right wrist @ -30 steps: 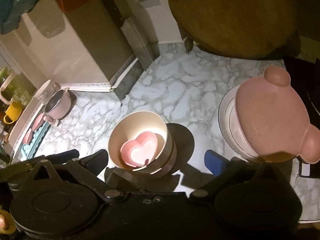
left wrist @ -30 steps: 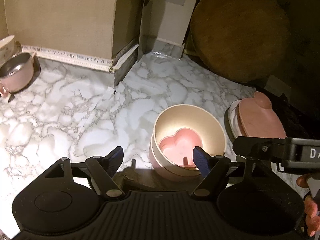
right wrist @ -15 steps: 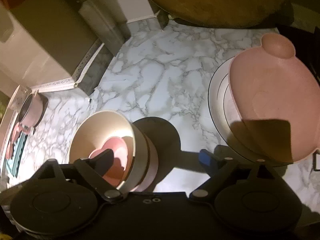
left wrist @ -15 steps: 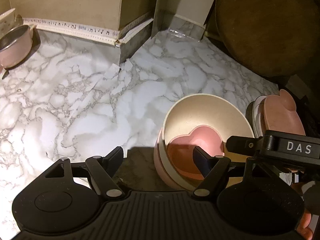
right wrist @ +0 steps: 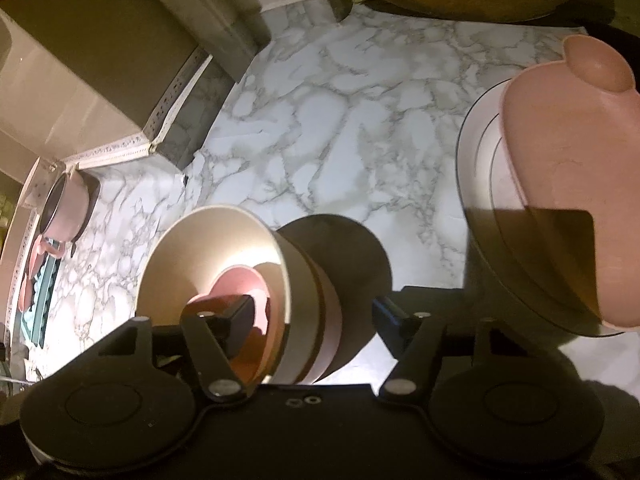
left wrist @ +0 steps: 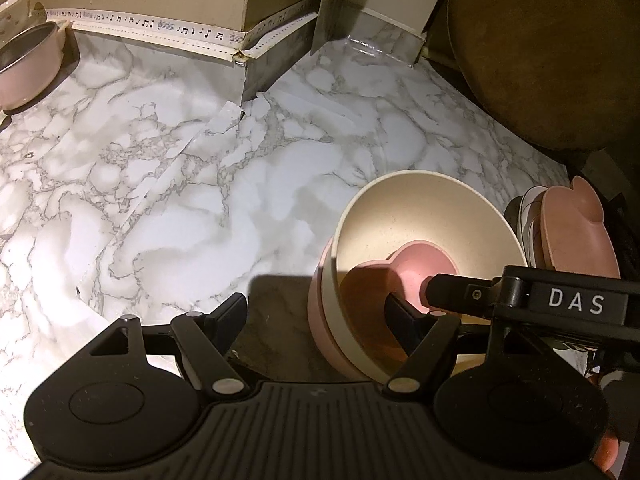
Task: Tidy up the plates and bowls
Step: 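Carry the nested bowls with the right gripper to the pink bear plate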
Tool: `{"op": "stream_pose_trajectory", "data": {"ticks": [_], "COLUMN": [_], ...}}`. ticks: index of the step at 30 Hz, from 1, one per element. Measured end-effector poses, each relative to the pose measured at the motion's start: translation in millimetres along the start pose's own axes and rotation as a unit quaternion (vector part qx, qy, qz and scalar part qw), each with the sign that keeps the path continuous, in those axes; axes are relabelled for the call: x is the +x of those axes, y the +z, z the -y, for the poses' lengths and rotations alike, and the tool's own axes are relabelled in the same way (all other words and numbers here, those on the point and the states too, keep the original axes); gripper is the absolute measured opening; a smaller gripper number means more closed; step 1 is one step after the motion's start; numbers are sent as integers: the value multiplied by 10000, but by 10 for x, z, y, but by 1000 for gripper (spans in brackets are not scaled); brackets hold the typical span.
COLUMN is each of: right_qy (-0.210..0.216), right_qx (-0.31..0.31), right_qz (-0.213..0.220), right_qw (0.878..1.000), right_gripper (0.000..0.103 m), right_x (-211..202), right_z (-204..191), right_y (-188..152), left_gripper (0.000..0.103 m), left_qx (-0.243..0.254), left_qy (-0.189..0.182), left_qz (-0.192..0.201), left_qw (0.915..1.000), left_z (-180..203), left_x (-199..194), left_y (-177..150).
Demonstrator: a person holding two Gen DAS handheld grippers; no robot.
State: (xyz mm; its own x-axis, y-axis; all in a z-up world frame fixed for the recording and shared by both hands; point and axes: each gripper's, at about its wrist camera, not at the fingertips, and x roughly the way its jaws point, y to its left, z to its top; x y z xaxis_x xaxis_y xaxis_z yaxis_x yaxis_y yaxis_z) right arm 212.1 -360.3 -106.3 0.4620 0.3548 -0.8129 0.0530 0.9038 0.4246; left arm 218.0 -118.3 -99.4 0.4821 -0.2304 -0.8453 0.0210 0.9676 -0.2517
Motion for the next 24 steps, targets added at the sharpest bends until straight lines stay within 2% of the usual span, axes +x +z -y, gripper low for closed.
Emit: {"op": "stream_pose_trajectory", "data": {"ticks": [3,7,13,24], "right_qy": [71,109,123,-91], "right_qx": [30,30,67,-28], "right_qz": [-17,-17,-29,67], "right_qw": [10000,9999,9999,9999], "right_gripper": [54,43,37,30], "right_x": [16,16,8,-53], "right_z": [-5,-23,-1,-38], "right_y": [4,6,5,-69], "left_gripper": [75,63,43,40], "left_qx": [-33,-96,-163,-94], "left_qy": [-61,-268,-501,-480], "left_qz": [-35,-96,-122,-75], "left_qw": [10000,9995,9985,9988], "left_z": [0,1,8,53], "left_x": [7,-4,-37,-142], "left_y": [3,-7,-19,-72]}}
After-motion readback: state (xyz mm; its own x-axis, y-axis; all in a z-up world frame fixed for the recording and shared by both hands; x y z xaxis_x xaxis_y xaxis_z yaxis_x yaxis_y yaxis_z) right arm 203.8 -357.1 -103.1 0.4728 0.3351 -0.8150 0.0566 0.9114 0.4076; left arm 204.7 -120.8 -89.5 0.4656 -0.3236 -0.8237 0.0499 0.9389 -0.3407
